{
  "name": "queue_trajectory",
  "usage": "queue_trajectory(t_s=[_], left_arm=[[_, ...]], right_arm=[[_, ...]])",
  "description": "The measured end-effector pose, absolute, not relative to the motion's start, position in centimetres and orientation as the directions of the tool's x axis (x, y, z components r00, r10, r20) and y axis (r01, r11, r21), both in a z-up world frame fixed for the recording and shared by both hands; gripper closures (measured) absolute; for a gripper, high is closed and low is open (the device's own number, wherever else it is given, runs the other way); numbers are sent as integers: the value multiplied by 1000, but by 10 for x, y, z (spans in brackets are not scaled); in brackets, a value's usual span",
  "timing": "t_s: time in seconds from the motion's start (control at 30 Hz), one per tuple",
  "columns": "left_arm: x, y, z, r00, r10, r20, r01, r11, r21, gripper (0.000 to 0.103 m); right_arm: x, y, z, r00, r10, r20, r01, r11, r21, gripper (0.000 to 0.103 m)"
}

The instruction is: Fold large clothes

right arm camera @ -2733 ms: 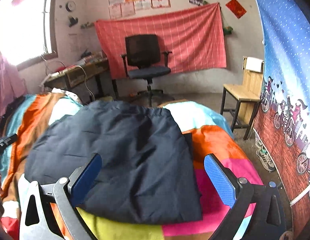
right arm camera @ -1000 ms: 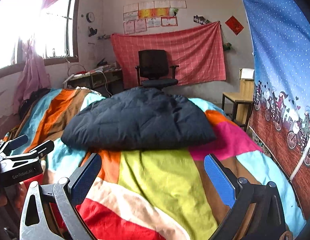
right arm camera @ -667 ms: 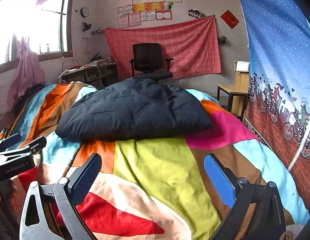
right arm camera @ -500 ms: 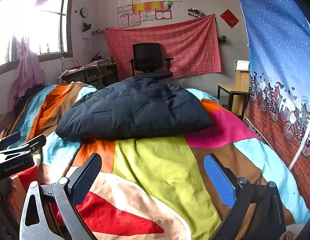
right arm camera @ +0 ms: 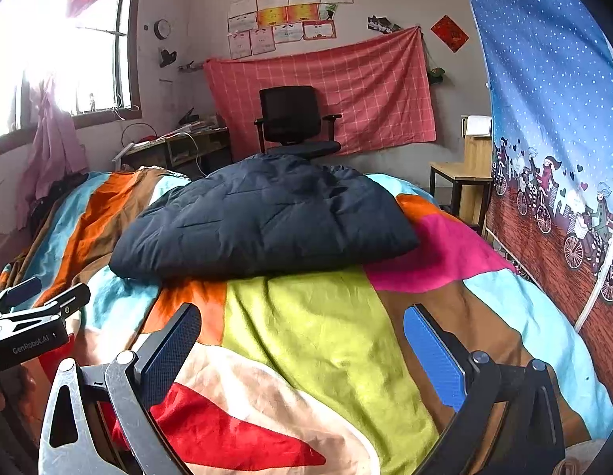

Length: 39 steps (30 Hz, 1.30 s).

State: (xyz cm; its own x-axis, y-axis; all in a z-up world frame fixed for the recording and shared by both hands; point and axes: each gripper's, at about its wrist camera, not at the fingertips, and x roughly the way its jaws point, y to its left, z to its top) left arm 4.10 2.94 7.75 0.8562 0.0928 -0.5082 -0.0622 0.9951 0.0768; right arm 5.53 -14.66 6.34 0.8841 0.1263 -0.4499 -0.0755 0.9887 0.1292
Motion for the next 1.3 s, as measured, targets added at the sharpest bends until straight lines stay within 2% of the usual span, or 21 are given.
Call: queue_trajectory(t_s=[1.3], left_arm=[[37,24,78,867,83,-491,-46,995,86,2]], right_arm=[[55,-142,61,891,105,-441,-60,992,114,0]])
